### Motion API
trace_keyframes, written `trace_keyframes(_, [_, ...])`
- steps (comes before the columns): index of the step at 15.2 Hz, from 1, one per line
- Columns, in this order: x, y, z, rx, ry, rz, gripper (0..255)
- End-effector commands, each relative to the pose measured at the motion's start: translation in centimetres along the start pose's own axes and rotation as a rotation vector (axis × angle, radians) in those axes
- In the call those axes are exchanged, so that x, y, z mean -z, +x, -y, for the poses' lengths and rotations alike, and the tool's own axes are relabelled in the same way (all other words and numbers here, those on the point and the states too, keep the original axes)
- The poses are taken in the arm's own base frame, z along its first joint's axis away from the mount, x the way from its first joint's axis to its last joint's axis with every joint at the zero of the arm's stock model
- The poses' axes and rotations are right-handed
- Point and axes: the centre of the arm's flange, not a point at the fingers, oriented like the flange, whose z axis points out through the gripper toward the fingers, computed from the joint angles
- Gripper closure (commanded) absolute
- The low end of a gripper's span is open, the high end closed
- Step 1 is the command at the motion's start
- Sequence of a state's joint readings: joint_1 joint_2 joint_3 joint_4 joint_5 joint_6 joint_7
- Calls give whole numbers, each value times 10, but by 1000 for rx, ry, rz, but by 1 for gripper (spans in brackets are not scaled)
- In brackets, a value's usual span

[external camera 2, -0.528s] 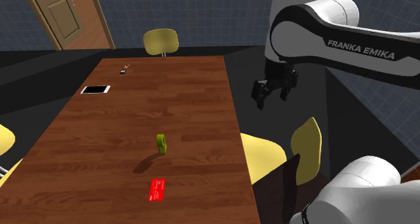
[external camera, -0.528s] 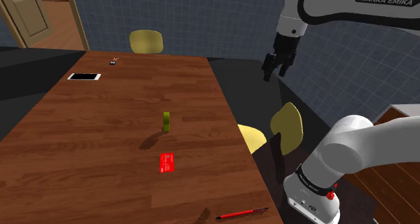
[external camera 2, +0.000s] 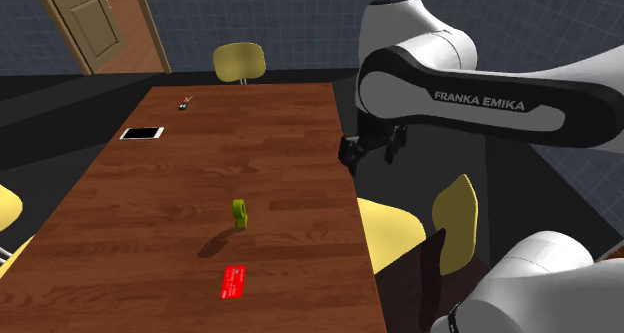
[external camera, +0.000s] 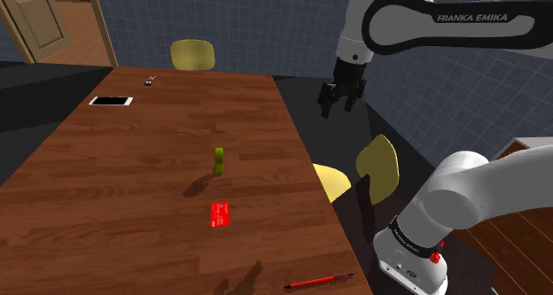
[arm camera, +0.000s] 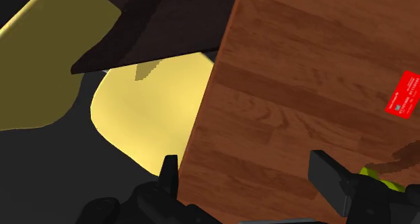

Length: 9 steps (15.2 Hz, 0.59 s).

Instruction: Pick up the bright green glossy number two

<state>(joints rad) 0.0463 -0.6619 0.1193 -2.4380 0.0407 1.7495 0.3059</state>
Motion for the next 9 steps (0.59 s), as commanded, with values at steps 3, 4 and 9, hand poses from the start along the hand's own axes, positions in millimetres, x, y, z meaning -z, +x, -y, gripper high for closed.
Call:
trace_keyframes(3, [-20,15,47,-48,1,-21,0])
trace_keyframes(4, [-25,20,58,-59,0,-26,0])
trace_keyframes(9, [-52,43,112,-116,-1,-50,0])
